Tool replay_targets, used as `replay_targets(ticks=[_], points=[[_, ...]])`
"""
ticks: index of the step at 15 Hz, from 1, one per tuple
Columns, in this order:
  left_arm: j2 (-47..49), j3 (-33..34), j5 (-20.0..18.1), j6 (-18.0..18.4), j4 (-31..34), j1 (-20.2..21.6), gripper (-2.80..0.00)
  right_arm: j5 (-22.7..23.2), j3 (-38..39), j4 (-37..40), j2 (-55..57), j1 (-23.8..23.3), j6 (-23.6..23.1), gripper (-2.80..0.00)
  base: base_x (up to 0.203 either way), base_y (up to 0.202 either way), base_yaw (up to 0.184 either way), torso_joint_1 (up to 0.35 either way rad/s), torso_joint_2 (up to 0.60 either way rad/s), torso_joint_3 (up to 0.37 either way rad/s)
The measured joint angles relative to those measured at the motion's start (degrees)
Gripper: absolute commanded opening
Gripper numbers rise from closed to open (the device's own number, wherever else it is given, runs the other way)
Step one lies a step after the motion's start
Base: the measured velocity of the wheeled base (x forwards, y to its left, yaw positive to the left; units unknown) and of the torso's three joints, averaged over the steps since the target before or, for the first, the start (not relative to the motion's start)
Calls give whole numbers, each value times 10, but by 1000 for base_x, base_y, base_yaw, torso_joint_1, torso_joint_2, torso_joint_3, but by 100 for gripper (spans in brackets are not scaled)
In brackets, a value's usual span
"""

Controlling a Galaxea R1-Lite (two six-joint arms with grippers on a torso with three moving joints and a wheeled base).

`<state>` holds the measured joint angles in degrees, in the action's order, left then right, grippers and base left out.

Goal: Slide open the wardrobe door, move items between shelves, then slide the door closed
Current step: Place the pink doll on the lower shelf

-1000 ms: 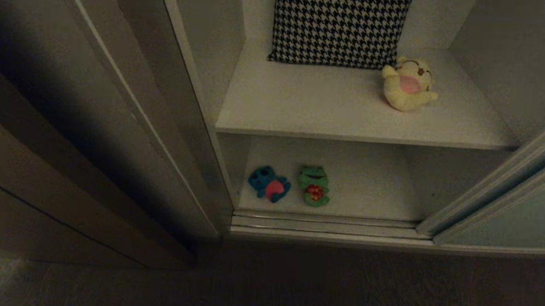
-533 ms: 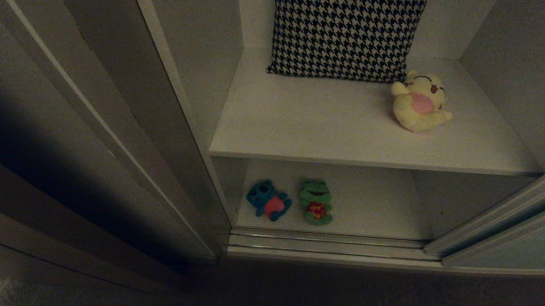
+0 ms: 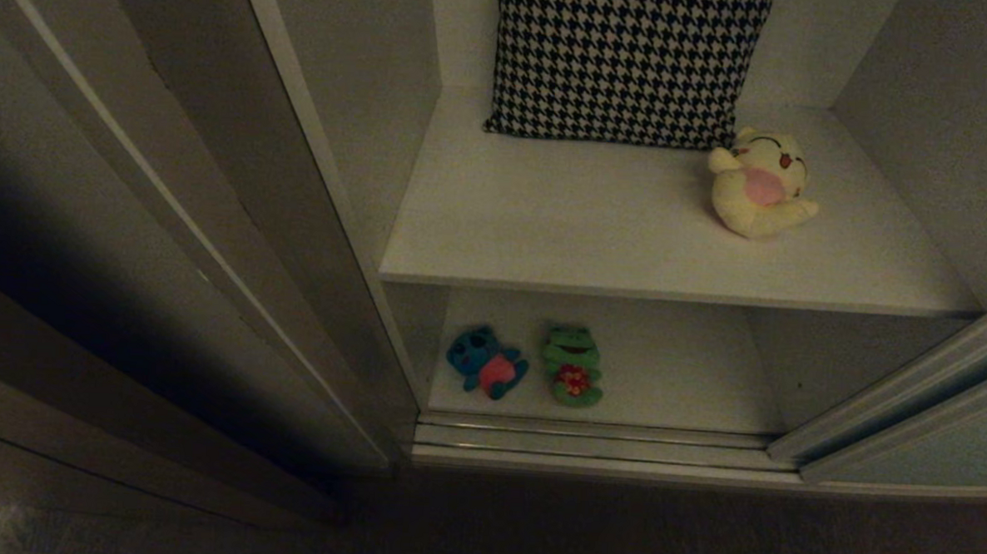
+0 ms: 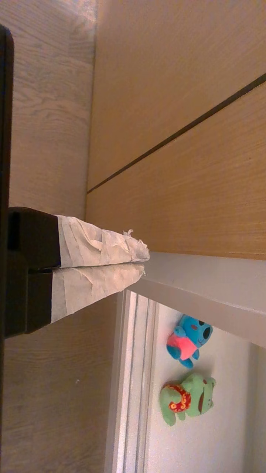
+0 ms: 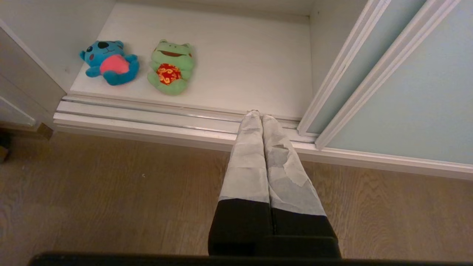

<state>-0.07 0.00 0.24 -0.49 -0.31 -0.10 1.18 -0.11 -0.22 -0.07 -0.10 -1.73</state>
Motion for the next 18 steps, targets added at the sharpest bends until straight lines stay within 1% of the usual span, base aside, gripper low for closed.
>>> replay_targets(ticks=[2, 4, 7, 9, 11, 13, 18], points=[[0, 0, 0, 0, 0, 0, -280, -4, -11, 8, 0, 0, -2, -280, 0, 0, 0, 0, 0, 0], [0, 0, 0, 0, 0, 0, -280, -11, -61, 38, 3, 0, -2, -280, 0, 0, 0, 0, 0, 0], [0, 0, 0, 0, 0, 0, -280, -15, -205, 143, 31, 0, -1, -280, 0, 0, 0, 0, 0, 0], [0, 0, 0, 0, 0, 0, -280, -15, -296, 214, 88, 0, -2, -280, 0, 0, 0, 0, 0, 0], [0, 0, 0, 0, 0, 0, -280, -9, -370, 238, 159, 0, -1, -280, 0, 0, 0, 0, 0, 0], [0, 0, 0, 0, 0, 0, -280, 0, -426, 223, 240, 0, 9, -280, 0, 0, 0, 0, 0, 0], [0, 0, 0, 0, 0, 0, -280, 4, -518, 80, 470, -4, 70, -280, 0, 0, 0, 0, 0, 0]])
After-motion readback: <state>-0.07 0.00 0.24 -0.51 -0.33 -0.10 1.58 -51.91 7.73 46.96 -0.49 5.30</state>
